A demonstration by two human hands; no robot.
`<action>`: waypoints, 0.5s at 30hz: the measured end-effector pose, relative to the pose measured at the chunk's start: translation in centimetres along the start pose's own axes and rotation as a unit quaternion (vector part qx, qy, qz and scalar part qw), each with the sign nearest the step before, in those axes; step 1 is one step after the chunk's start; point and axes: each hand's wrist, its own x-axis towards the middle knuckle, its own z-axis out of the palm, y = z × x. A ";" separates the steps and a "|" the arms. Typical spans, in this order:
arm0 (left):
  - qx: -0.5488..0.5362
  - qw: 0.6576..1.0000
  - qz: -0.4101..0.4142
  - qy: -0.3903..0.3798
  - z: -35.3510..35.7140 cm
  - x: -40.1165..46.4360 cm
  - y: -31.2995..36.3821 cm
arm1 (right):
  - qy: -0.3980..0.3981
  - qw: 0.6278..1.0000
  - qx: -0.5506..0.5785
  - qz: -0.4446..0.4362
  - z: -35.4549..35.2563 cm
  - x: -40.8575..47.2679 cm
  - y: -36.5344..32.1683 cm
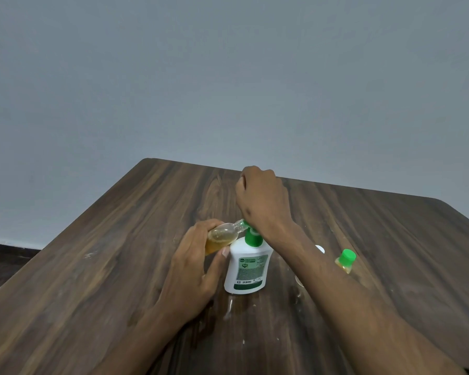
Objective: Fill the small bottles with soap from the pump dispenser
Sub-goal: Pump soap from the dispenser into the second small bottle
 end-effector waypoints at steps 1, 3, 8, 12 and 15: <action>0.000 1.000 -0.001 0.000 0.0 0.0 -0.1 | -0.002 1.000 0.001 0.004 0.1 0.0 0.0; 0.001 1.000 -0.001 0.000 0.0 0.0 -0.1 | -0.012 1.000 0.005 0.012 0.2 -0.2 0.1; -0.001 1.000 0.005 0.001 0.0 0.0 0.0 | -0.006 1.000 -0.001 0.011 -0.1 0.0 0.0; 0.001 1.000 0.002 -0.001 0.0 0.0 -0.2 | -0.015 1.000 -0.001 0.016 0.1 -0.2 0.0; 0.000 1.000 0.004 0.000 0.0 0.0 0.0 | -0.008 1.000 -0.003 0.017 -0.1 0.0 -0.1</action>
